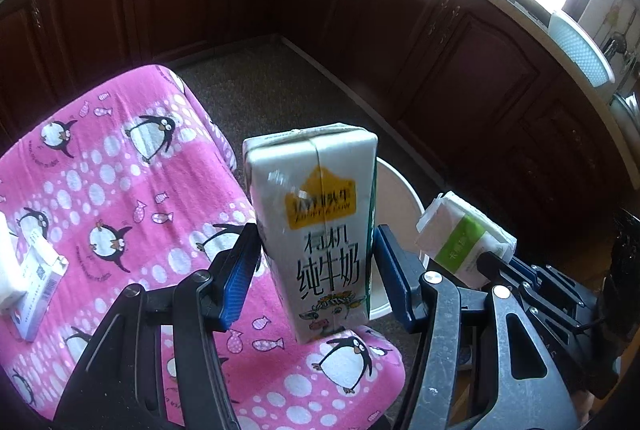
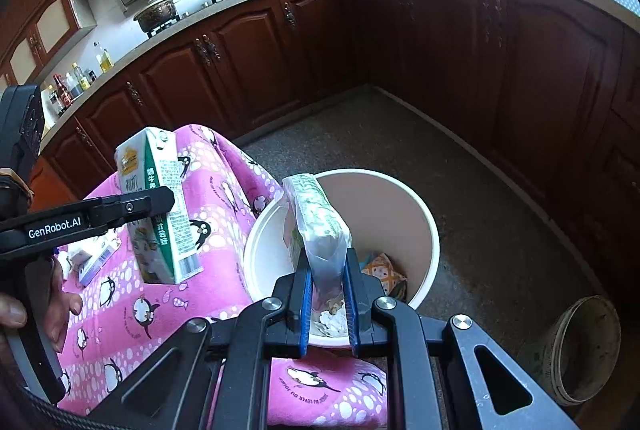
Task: Collect trash
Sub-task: 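Carry carton and bag over the white bucket and open both tools, then move both tools back over the remaining items on the table, then grasp small white foam block with left tool while right tool grasps large foam block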
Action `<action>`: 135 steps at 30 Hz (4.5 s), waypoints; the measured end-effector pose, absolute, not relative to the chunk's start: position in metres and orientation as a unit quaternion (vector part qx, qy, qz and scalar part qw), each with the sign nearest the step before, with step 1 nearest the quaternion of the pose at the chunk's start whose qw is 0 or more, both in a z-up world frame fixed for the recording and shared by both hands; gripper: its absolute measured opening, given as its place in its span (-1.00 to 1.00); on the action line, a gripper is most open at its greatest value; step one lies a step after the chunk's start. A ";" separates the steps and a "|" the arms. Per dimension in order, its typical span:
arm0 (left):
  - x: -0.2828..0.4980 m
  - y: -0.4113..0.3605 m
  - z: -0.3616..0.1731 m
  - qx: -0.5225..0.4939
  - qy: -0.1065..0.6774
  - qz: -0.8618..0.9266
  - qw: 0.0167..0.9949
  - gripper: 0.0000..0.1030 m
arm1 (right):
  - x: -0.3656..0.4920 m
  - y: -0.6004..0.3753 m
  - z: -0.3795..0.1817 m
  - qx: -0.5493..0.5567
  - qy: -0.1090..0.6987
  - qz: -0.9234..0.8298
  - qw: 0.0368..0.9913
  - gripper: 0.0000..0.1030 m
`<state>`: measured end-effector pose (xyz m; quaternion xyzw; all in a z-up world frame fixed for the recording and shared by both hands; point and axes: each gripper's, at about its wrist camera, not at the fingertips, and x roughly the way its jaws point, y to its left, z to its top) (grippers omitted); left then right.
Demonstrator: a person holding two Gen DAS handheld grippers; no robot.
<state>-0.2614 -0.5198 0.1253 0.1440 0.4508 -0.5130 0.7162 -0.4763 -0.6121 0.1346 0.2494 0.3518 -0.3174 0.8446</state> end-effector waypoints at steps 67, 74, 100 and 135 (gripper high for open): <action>-0.218 -0.358 0.171 0.073 0.388 -0.430 0.811 0.25 | -0.391 -0.518 0.168 0.182 0.344 -0.299 0.871 0.25; -0.203 -0.297 0.185 0.045 0.372 -0.401 0.836 0.49 | -0.363 -0.478 0.187 0.154 0.333 -0.271 0.890 0.47; -0.172 -0.148 0.188 0.035 0.322 -0.310 0.894 0.52 | -0.283 -0.374 0.196 0.091 0.341 -0.186 0.917 0.56; -0.002 -0.175 0.066 0.021 0.484 -0.247 0.839 0.51 | -0.117 -0.372 0.110 0.137 0.450 -0.062 0.880 0.57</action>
